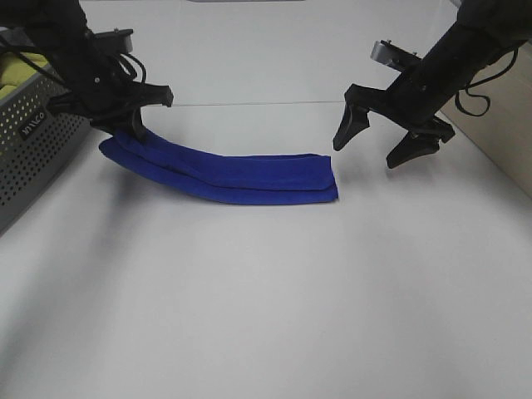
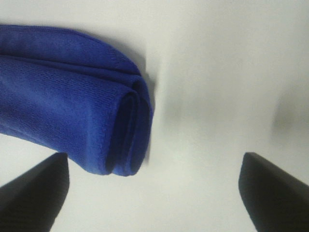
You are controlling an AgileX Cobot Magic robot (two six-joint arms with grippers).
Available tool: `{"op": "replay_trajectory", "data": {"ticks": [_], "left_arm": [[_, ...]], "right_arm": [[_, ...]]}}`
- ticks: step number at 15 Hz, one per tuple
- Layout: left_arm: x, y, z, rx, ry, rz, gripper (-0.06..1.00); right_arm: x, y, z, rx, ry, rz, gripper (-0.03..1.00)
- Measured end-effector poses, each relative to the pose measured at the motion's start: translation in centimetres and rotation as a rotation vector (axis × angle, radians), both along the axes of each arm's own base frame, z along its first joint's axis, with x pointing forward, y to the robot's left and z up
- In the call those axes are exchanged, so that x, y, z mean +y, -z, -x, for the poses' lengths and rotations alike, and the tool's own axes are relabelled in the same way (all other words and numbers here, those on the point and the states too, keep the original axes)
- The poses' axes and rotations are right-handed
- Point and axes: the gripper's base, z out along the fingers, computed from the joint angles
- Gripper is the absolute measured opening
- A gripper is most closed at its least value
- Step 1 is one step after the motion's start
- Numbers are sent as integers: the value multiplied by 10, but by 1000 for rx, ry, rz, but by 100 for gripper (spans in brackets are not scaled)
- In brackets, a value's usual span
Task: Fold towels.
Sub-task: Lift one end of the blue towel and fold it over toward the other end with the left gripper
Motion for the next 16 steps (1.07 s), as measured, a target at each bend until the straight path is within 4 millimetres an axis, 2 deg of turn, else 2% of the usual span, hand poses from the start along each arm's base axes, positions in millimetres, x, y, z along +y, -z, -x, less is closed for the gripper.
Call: {"op": "replay_trajectory", "data": {"ticks": [2,3,6,8,9,11,12,13,16], "left_arm": [[-8,-31,-2,-6,13,11,10],[-18,-44,-1,-15,21,24,10],[-68,-64,10,-26,68,115,10],[-102,-58,18,-11,99,186,10],[-114,-47,18,0,92,208,10],[-127,-22,15,26,44,229,11],[-130,-6,12,56,1,253,17],[-134,0,12,80,-22,295,26],[-146,-5,11,85,-23,453,56]], "right_arm": [[0,0,0,3,0,0,89],[0,0,1,11,-4,-1,89],[0,0,2,16,-6,-3,89],[0,0,2,19,-3,-4,89],[0,0,2,22,0,-5,89],[1,0,3,35,7,-8,89],[1,0,4,56,3,-11,89],[1,0,5,64,0,-12,89],[1,-1,7,76,-8,-12,89]]}}
